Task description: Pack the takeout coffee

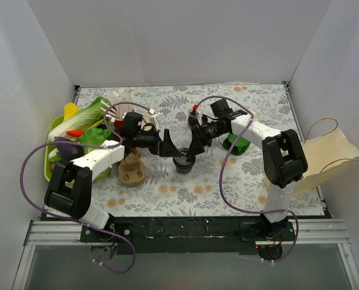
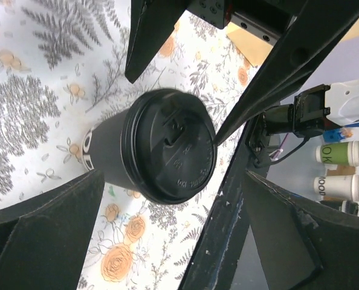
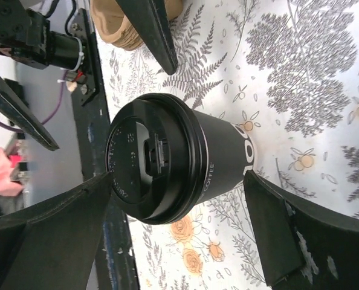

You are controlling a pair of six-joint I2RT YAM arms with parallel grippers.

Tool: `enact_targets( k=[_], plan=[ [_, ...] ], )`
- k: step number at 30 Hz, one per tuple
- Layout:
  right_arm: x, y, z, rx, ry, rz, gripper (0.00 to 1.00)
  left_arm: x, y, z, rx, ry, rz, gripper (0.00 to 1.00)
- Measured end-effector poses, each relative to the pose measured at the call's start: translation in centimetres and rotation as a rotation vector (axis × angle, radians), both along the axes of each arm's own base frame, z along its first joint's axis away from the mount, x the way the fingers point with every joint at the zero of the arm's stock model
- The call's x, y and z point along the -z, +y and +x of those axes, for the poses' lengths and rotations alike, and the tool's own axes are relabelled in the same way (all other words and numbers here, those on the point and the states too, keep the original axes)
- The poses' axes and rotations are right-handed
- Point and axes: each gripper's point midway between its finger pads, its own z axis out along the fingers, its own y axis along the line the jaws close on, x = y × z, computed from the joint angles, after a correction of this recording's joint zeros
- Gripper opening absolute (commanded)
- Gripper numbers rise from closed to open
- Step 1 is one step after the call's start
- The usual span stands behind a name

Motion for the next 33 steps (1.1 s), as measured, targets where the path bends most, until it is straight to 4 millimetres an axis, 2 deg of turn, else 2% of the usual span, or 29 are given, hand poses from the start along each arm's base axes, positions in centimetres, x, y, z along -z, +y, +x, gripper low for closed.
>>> enact_targets(
  k=[3, 8, 11, 14, 19, 22, 25, 33],
  plan=[
    [-1.1, -0.4, 0.6, -0.015, -0.113, -0.017, 0.98, -1.2, -0.1, 0.7, 0.019, -0.056, 0.005, 0.98],
    [-4.2, -1.0, 1.4, -0.104, -0.36, -0.016, 0.98, -2.6, 0.3, 1.9, 0.018, -0.107, 0.024, 0.98],
    [-5.7, -0.9, 1.8, -0.163, -0.492, -0.021, 0.98, -3.5, 1.6, 3.4, -0.034, -0.138, 0.038, 0.98],
    [-6.4, -0.2, 1.5, -0.252, -0.612, -0.031, 0.98, -4.6, 3.5, 4.9, -0.107, -0.169, 0.046, 0.98],
    [-5.5, 1.2, -0.8, -0.431, -0.739, -0.07, 0.98, -6.7, 6.4, 6.6, -0.221, -0.235, 0.059, 0.98],
    [-4.5, 1.8, -2.1, -0.519, -0.793, -0.092, 0.98, -8.2, 6.8, 6.4, -0.242, -0.281, 0.054, 0.98],
    [-2.9, 1.5, -3.2, -0.574, -0.812, -0.127, 0.98, -9.5, 7.0, 5.8, -0.252, -0.319, 0.043, 0.98],
    [-1.7, 1.5, -3.3, -0.632, -0.891, -0.167, 0.98, -8.7, 7.8, 5.3, -0.281, -0.303, 0.052, 0.98]
  ],
)
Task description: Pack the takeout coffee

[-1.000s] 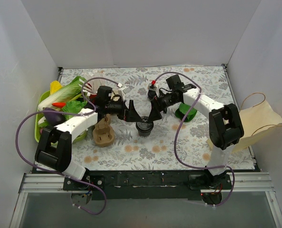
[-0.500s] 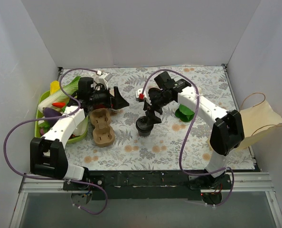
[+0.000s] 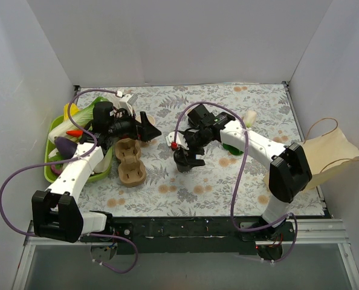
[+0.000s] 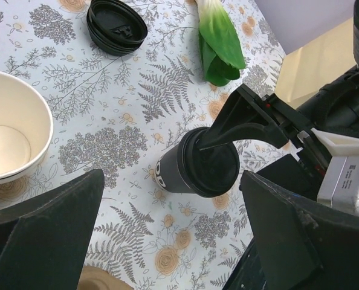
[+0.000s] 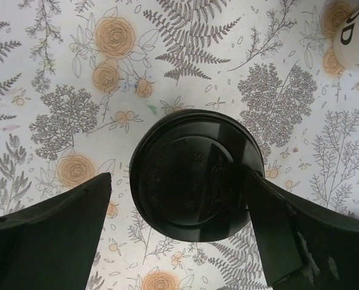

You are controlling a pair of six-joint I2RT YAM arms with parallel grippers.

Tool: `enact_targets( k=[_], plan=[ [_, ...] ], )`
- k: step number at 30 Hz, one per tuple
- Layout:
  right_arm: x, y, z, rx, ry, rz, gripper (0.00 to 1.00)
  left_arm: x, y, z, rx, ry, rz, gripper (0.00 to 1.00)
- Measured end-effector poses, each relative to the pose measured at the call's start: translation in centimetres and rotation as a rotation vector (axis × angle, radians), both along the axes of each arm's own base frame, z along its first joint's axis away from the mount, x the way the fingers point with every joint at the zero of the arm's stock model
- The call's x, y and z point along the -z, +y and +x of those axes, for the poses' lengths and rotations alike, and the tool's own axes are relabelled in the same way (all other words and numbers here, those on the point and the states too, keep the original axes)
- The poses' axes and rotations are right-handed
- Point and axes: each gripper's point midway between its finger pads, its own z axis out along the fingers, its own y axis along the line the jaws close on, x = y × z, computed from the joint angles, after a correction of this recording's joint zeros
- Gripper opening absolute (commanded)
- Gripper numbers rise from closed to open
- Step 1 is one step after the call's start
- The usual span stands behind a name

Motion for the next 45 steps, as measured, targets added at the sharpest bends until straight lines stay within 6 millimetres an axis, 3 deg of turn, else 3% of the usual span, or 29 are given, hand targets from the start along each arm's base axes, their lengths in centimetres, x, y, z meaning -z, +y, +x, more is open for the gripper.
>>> enact_targets(
  k=[19, 26, 45],
  plan=[
    [2.2, -1.8, 0.7, 0.122, -0.469, 0.095, 0.96, 0.9, 0.2, 0.2, -0.027, 0.045, -0.021, 0.98],
    [2.2, -1.5, 2.4, 0.184, -0.596, 0.139, 0.96, 2.0, 0.3, 0.5, -0.033, 0.084, -0.02, 0.98],
    [2.7, 2.8, 8.2, 0.236, -0.714, 0.177, 0.95, 2.8, 0.7, 0.6, -0.054, 0.114, -0.006, 0.98]
  ],
)
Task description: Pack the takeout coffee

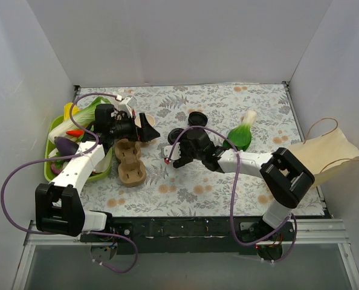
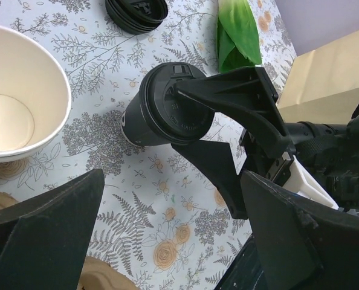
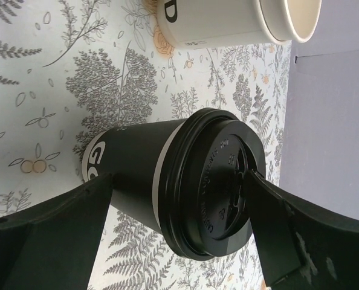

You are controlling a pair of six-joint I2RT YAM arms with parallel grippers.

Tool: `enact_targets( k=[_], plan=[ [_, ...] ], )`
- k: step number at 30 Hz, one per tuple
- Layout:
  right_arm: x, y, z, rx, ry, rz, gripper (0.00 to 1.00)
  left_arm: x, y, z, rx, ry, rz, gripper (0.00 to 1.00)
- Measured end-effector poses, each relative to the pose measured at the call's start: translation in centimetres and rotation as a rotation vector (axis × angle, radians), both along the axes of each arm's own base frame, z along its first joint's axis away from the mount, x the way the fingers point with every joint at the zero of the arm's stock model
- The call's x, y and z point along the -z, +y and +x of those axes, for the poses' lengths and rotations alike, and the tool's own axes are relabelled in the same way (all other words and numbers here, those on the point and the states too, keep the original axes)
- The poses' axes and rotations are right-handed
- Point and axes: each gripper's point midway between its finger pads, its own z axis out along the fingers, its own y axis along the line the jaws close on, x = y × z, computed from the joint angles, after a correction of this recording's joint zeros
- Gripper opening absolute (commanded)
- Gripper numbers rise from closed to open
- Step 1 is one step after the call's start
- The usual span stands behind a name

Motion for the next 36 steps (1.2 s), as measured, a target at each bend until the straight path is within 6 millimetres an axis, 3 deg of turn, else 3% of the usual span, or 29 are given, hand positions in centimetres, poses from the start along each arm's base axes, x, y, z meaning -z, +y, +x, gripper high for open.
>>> enact_targets(
  k=[6, 13, 20, 26, 31, 33, 36],
  plan=[
    [0.0, 0.6, 1.5, 0.02, -0.013, 0.016, 0.98, 0.1, 0.3, 0.2, -0.012, 0.001, 0.005, 0.98],
    [-0.3, 0.0, 1.5, 0.044, 0.037, 0.043, 0.98, -0.2, 0.3, 0.3, -0.011, -0.007, -0.003, 0.98],
    [-3.7, -1.1, -0.2, 0.041, 0.176, 0.145, 0.98, -1.1, -0.2, 0.3, 0.016, -0.036, -0.039, 0.98],
    [-7.5, -0.6, -0.1, 0.068, 0.418, 0.295, 0.98, -1.0, -0.8, -0.1, 0.035, -0.02, -0.08, 0.98],
    [-10.9, -0.7, 4.2, 0.148, 0.693, 0.488, 0.98, -0.5, -1.7, -0.2, 0.031, 0.054, -0.131, 0.97],
    [-10.4, -1.1, 5.4, 0.183, 0.829, 0.553, 0.98, 0.0, -2.3, -0.4, 0.032, 0.097, -0.151, 0.97],
    [-7.6, -2.6, 6.0, 0.271, 1.045, 0.605, 0.98, 0.9, -3.4, -0.8, 0.038, 0.165, -0.174, 0.97]
  ],
)
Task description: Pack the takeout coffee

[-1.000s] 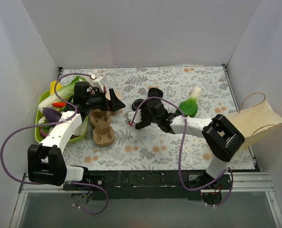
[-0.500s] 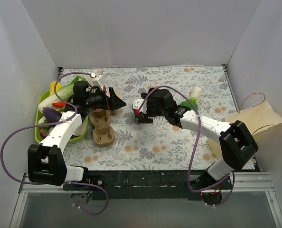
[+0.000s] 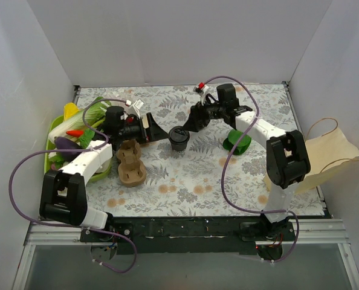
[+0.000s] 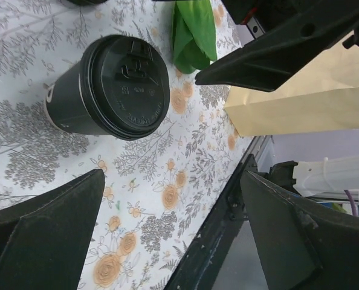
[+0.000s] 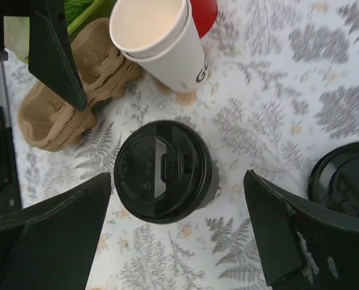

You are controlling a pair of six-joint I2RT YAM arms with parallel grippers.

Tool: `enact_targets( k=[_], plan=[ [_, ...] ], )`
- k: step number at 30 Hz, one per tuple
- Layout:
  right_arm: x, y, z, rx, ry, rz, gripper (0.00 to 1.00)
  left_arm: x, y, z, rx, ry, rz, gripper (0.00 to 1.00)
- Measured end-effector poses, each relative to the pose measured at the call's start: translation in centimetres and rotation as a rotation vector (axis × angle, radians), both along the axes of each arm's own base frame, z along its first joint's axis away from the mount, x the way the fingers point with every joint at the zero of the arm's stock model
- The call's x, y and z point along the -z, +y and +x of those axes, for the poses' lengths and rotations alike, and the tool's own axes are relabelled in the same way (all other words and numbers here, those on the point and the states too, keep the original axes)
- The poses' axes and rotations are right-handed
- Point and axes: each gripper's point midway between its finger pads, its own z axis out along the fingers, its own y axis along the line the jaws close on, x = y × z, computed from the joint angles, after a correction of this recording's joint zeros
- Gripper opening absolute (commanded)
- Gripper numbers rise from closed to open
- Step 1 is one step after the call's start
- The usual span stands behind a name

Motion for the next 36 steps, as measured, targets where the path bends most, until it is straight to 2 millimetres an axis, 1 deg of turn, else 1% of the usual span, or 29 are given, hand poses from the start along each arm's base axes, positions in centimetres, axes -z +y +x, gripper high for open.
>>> enact_targets(
  k=[2, 4, 7, 9, 10, 16, 21, 25, 28, 32, 36],
  plan=[
    [2.0, -0.3, -0.3, 0.013, 0.143, 0.023, 0.98, 0.7, -1.0, -0.1, 0.009, 0.048, -0.012, 0.97],
    [2.7, -0.2, -0.8, 0.014, 0.213, 0.037, 0.98, 1.9, -1.7, -0.2, 0.006, 0.104, -0.014, 0.97],
    [3.2, 0.3, -1.4, 0.01, 0.317, 0.088, 0.98, 3.7, -2.6, -0.3, -0.002, 0.191, -0.011, 0.97],
    [3.2, 0.6, -1.7, 0.005, 0.37, 0.123, 0.98, 4.8, -2.7, 0.0, -0.023, 0.237, -0.004, 0.96],
    [3.2, 0.7, -1.8, 0.005, 0.397, 0.138, 0.98, 5.0, -2.7, 0.2, -0.028, 0.239, -0.002, 0.96],
    [3.0, 0.9, -1.4, 0.011, 0.472, 0.191, 0.97, 5.0, -3.1, 2.1, -0.068, 0.245, -0.016, 0.95],
    [4.0, 0.8, -0.9, 0.031, 0.519, 0.199, 0.96, 5.0, -3.6, 3.4, -0.078, 0.232, -0.02, 0.93],
    [4.7, 0.7, -0.8, 0.042, 0.547, 0.196, 0.96, 5.1, -3.8, 3.5, -0.081, 0.231, -0.018, 0.93],
    [4.6, 0.8, -0.7, 0.042, 0.548, 0.201, 0.96, 5.3, -3.5, 3.5, -0.092, 0.241, 0.008, 0.93],
    [4.6, 0.8, -0.7, 0.044, 0.555, 0.203, 0.96, 5.8, -3.0, 2.6, -0.09, 0.267, 0.045, 0.93],
    [4.5, 0.8, -0.8, 0.041, 0.557, 0.204, 0.96, 5.3, -2.8, 2.0, -0.075, 0.242, 0.065, 0.91]
  ],
)
